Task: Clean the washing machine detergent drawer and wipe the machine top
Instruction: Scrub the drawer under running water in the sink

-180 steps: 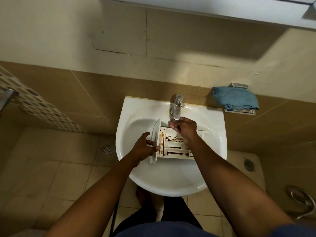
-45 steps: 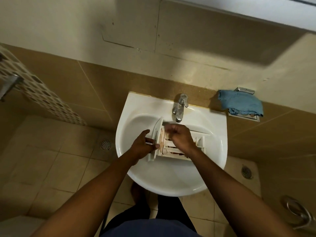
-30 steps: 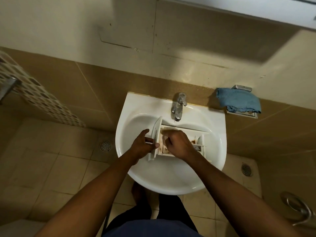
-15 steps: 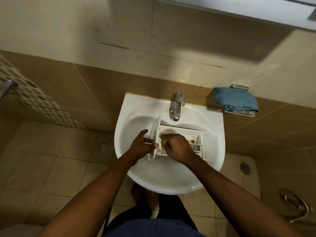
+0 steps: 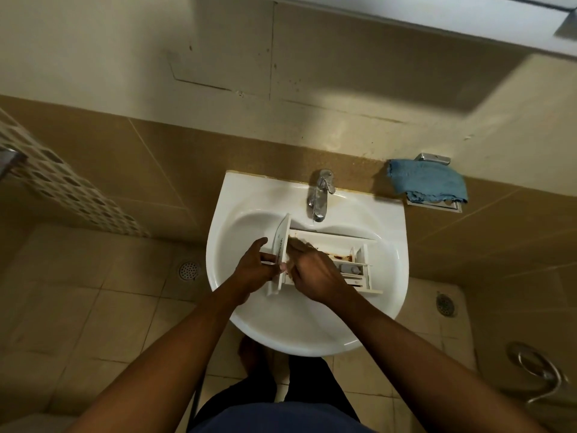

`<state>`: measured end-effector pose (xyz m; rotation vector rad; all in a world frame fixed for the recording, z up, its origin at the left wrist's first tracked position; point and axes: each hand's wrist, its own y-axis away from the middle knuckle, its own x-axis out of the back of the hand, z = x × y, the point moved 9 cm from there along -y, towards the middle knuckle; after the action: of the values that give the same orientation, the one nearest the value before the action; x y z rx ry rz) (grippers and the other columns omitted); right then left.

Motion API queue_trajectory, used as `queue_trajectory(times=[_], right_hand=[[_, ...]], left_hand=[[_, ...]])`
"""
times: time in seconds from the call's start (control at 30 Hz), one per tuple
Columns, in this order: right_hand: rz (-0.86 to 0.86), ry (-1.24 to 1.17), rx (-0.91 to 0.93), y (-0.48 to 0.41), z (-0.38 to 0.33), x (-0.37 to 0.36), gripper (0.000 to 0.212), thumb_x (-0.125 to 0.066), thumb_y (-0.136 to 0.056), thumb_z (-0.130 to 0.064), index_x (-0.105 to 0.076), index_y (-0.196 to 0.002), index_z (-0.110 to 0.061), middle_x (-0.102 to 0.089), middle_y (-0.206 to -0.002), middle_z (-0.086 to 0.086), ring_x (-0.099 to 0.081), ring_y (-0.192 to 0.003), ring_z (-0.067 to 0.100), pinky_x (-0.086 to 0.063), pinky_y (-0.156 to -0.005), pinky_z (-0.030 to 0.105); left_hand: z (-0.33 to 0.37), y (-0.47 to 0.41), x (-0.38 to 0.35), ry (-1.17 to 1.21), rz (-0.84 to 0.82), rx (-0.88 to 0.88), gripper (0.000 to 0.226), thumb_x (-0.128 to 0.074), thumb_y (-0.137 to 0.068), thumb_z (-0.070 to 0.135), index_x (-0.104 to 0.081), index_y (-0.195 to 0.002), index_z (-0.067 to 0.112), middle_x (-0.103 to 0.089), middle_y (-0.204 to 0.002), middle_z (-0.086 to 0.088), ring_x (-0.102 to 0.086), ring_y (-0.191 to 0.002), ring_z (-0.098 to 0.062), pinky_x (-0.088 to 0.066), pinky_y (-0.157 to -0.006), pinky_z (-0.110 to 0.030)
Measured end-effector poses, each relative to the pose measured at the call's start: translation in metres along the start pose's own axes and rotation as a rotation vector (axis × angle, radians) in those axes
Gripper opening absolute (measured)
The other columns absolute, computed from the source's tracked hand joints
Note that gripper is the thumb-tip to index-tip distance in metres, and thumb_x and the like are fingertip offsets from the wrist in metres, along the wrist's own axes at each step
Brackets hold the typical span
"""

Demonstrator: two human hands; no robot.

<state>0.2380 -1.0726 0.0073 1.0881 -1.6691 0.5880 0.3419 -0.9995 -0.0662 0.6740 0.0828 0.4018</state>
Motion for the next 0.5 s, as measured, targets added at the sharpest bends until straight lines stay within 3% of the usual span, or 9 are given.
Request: queue_trajectory(times=[0.1, 0.23, 0.4, 0.5], right_hand=[[-0.048, 0.058, 0.084, 0.006, 0.002, -0.019, 0.062, -0.065, -0.082, -0.004, -0.051, -0.143, 0.000, -0.052, -0.146, 0.022, -0.052, -0.134, 0.036, -0.041, -0.115, 0.049], [-0.017, 0.114, -0.028, 0.017, 0.032, -0.011, 0.042, -0.054, -0.086, -0.012, -0.063, -0.125, 0.003, -0.063, -0.130, 0.024, -0.062, -0.121, 0.040, -0.043, -0.112, 0.046], [-0.056, 0.103, 0.105, 0.015, 0.012, -0.026, 0.066, -0.058, -0.087, -0.007, -0.041, -0.150, 0.003, -0.037, -0.159, 0.023, -0.036, -0.149, 0.033, -0.026, -0.125, 0.048], [-0.011, 0.112, 0.057, 0.023, 0.018, -0.025, 0.060, -0.047, -0.089, -0.013, -0.046, -0.147, 0.004, -0.041, -0.157, 0.023, -0.042, -0.145, 0.035, -0.024, -0.124, 0.047]], left_hand=[[0.001, 0.001, -0.001, -0.008, 0.002, -0.003, 0.097, -0.087, -0.079, 0.016, -0.030, -0.157, 0.023, -0.066, -0.121, -0.008, -0.066, -0.109, -0.024, -0.060, -0.089, -0.039], [0.001, 0.000, -0.002, -0.022, 0.000, -0.002, 0.097, -0.087, -0.079, 0.019, -0.030, -0.157, 0.024, -0.065, -0.122, -0.007, -0.065, -0.110, -0.024, -0.059, -0.093, -0.041], [0.001, 0.000, -0.001, -0.009, 0.007, 0.003, 0.098, -0.087, -0.079, 0.017, -0.029, -0.158, 0.024, -0.066, -0.121, -0.009, -0.065, -0.111, -0.025, -0.058, -0.096, -0.045], [0.000, 0.001, -0.002, -0.006, 0.004, 0.009, 0.098, -0.087, -0.079, 0.017, -0.029, -0.158, 0.024, -0.065, -0.122, -0.009, -0.065, -0.112, -0.026, -0.057, -0.097, -0.046]])
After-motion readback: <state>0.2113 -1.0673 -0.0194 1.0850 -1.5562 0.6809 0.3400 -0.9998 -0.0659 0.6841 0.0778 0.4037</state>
